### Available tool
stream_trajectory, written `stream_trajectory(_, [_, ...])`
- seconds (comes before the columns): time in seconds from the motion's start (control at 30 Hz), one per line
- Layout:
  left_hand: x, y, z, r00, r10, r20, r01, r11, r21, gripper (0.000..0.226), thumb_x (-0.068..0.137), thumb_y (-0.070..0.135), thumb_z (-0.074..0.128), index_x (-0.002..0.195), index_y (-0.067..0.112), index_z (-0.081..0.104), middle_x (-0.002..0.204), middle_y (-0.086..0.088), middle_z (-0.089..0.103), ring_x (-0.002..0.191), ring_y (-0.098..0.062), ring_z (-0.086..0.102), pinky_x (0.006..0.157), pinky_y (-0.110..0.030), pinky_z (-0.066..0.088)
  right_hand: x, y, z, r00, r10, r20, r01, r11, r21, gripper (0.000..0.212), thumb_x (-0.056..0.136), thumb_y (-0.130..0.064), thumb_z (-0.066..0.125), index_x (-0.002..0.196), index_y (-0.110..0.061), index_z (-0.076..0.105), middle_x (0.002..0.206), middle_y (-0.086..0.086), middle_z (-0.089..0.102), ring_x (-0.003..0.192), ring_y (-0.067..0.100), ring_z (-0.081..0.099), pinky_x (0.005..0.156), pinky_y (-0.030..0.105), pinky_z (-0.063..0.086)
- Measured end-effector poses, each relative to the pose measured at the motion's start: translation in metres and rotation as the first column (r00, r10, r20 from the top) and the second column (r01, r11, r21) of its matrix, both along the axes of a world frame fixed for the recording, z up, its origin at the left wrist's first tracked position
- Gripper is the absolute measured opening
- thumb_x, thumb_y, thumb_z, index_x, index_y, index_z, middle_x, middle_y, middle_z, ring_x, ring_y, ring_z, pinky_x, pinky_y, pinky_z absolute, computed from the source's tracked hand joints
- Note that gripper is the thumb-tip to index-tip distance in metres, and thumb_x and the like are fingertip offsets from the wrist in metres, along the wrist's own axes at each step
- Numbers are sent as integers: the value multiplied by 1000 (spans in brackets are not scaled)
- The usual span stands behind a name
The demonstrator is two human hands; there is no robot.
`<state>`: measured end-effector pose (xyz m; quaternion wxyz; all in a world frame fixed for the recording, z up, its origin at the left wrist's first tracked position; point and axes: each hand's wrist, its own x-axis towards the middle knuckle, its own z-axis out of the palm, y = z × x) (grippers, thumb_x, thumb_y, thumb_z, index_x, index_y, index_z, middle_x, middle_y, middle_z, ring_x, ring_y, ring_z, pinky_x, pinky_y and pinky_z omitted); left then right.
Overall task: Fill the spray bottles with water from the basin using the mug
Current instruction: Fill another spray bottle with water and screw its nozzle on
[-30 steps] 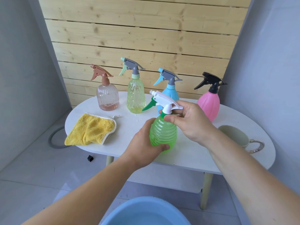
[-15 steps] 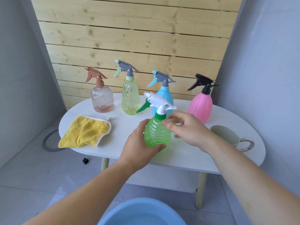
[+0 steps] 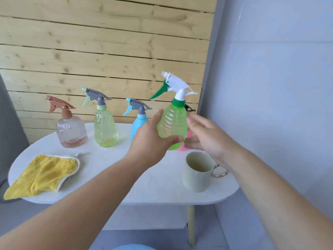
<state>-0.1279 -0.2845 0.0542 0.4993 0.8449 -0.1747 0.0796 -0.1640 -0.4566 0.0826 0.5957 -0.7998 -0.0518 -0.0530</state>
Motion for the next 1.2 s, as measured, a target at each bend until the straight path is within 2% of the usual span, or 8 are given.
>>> stream_trajectory(0.23, [42, -89, 10, 980, -180, -85, 187, 979, 78, 46, 93, 29, 75, 136, 30, 58, 120, 3, 70, 113, -23, 63, 94, -38, 50, 26, -78, -4, 986, -155, -63, 156, 988, 4, 31, 108, -33, 36, 116, -45, 63, 120, -7, 70, 107, 28, 70, 98, 43, 54])
stream_trajectory(0.37, [71, -123, -15, 971, -172, -168, 200, 965, 170, 50, 71, 67, 62, 117, 48, 60, 113, 9, 72, 110, -21, 67, 98, -45, 56, 40, -108, -25, 966, -222, -134, 223, 975, -8, 33, 107, -36, 36, 100, -53, 64, 113, -9, 73, 106, 23, 70, 97, 41, 55])
stream_trajectory(0.43, [84, -134, -24, 961, -179, -212, 219, 958, 182, 32, 73, 65, 64, 102, 50, 64, 105, 11, 74, 99, -20, 70, 94, -45, 59, 48, -118, -36, 954, -248, -166, 253, 968, 9, 31, 107, -36, 37, 100, -52, 62, 108, -13, 74, 102, 18, 72, 95, 38, 55])
stream_trajectory(0.5, [90, -142, -28, 929, -224, -295, 274, 952, 140, 17, 92, 44, 69, 107, 40, 65, 102, 3, 73, 94, -24, 70, 94, -44, 59, 55, -126, -46, 945, -264, -195, 271, 962, 12, 29, 107, -35, 38, 98, -52, 60, 106, -15, 72, 100, 17, 71, 91, 35, 56])
stream_trajectory(0.57, [97, -150, -35, 883, -271, -385, 327, 941, 87, 32, 94, 34, 69, 124, 25, 63, 115, -7, 72, 108, -32, 70, 100, -53, 57, 61, -133, -55, 938, -269, -216, 277, 961, 5, 27, 107, -36, 39, 99, -52, 60, 112, -12, 71, 102, 18, 71, 89, 34, 56])
stream_trajectory(0.87, [126, -171, -60, 812, -284, -510, 313, 949, -30, 33, 103, 21, 65, 135, 14, 60, 130, -13, 70, 121, -34, 67, 105, -52, 55, 86, -153, -83, 921, -299, -250, 314, 949, 19, 23, 105, -37, 45, 96, -51, 61, 117, -11, 70, 104, 19, 70, 93, 38, 55])
stream_trajectory(1.07, [127, -172, -64, 786, -306, -538, 308, 947, -90, 26, 106, 17, 60, 131, 13, 62, 129, -13, 71, 122, -30, 67, 105, -42, 56, 93, -155, -97, 917, -315, -245, 332, 943, 30, 31, 103, -40, 47, 133, -42, 54, 122, -9, 69, 105, 16, 69, 88, 34, 56])
stream_trajectory(1.2, [125, -173, -65, 781, -318, -537, 317, 944, -97, 25, 106, 18, 59, 130, 13, 61, 130, -14, 69, 124, -32, 66, 106, -44, 55, 94, -156, -96, 922, -303, -241, 320, 947, 32, 21, 105, -37, 45, 120, -45, 57, 114, -10, 71, 97, 13, 70, 76, 27, 54])
